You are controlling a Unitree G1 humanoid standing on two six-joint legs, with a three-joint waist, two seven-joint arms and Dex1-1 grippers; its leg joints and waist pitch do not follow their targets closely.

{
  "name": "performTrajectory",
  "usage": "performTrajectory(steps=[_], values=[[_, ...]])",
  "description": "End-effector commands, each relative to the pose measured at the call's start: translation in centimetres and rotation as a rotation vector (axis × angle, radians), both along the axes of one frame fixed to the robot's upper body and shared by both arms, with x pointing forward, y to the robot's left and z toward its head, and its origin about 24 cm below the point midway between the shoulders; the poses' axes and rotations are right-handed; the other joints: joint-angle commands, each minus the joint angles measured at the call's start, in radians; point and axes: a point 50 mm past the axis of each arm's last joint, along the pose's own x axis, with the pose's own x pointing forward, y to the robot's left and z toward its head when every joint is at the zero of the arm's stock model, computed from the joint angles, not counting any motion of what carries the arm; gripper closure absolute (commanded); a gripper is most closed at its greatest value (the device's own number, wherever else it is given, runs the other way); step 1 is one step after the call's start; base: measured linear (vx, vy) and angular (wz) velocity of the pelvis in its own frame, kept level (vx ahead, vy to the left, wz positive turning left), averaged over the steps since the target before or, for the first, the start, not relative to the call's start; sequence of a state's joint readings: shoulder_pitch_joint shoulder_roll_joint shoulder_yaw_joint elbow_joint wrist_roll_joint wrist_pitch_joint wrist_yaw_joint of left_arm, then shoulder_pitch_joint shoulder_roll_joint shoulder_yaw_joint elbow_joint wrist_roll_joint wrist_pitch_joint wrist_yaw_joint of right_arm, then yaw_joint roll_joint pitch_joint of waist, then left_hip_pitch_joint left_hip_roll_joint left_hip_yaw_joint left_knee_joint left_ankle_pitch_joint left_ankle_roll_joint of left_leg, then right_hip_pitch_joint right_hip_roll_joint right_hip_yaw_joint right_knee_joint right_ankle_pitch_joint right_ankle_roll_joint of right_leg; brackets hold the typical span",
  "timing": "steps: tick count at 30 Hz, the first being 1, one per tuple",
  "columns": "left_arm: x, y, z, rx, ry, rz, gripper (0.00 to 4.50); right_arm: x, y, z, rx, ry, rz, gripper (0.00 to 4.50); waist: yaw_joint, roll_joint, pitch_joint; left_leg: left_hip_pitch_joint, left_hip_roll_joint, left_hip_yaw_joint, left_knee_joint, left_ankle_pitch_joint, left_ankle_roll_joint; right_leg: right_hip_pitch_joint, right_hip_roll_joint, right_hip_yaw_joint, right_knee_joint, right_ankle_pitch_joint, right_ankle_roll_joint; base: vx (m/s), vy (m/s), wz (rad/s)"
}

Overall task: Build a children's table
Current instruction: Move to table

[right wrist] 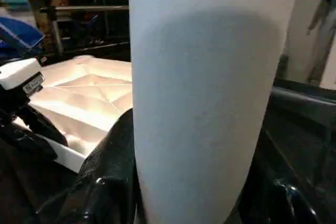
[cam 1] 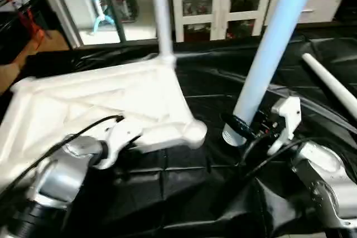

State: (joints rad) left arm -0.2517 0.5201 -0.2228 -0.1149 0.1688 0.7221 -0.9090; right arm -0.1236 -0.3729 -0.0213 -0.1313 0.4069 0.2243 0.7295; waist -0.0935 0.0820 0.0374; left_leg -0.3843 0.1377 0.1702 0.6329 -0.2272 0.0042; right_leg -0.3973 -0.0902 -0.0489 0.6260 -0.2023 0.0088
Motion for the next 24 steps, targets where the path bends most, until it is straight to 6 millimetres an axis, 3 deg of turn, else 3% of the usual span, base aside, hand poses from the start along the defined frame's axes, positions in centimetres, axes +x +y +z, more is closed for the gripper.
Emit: performTrajectory(steps=[1,5,8,12,16,23,24], values=[[-0.8,0.0,-0.8,0.007,0.032,-0.028,3.74,0.4,0.3,0.3,0.001,-0.023,-0.002,2.64,0.018,-0.017,-0.047,0.0,0.079,-0.043,-0.09,-0.183,0.099,0.044,-0.063,0.038,-0.09,-0.21,-0.253,0.0,0.0,0.0],[-1.2,-0.7,-0.6,-0.027,0.001,-0.128,4.1,0.7,-0.1,0.4,-0.003,-0.027,-0.028,2.64,0.042,-0.022,-0.053,0.005,0.078,-0.038,-0.087,-0.125,0.121,0.045,-0.061,0.038,-0.079,-0.087,-0.28,0.0,0.0,0.0],[-1.6,-0.5,-0.6,-0.012,0.021,-0.149,4.25,0.8,-0.2,0.4,-0.01,-0.028,-0.032,2.64,0.053,-0.023,-0.052,0.007,0.08,-0.036,-0.087,-0.101,0.129,0.047,-0.062,0.038,-0.075,-0.054,-0.29,0.0,0.0,0.0],[-2.9,-0.5,-0.5,-0.036,0.055,-0.256,4.43,0.9,-0.2,0.4,-0.011,-0.031,-0.036,2.64,0.056,-0.025,-0.05,0.007,0.08,-0.036,-0.089,-0.111,0.125,0.047,-0.062,0.038,-0.075,-0.072,-0.292,0.0,0.0,0.0],[-3.3,-0.6,-0.1,-0.068,0.052,-0.302,4.49,1.1,-0.1,0.4,-0.011,-0.033,-0.036,2.64,0.057,-0.027,-0.046,0.011,0.081,-0.033,-0.094,-0.167,0.096,0.043,-0.059,0.04,-0.08,-0.131,-0.287,0.0,0.0,0.0],[-1.4,0.1,0.0,0.025,-0.089,-0.254,4.49,1.0,0.0,0.3,0.006,-0.023,-0.036,2.64,0.075,-0.024,-0.047,0.015,0.079,-0.031,-0.094,-0.16,0.08,0.042,-0.058,0.042,-0.079,-0.107,-0.276,0.0,0.0,0.0],[-1.0,0.1,0.2,0.013,-0.105,-0.242,4.21,1.0,0.0,0.3,0.009,-0.02,-0.039,2.64,0.074,-0.025,-0.048,0.015,0.079,-0.03,-0.093,-0.161,0.077,0.043,-0.058,0.043,-0.079,-0.106,-0.275,0.0,0.0,0.0]])
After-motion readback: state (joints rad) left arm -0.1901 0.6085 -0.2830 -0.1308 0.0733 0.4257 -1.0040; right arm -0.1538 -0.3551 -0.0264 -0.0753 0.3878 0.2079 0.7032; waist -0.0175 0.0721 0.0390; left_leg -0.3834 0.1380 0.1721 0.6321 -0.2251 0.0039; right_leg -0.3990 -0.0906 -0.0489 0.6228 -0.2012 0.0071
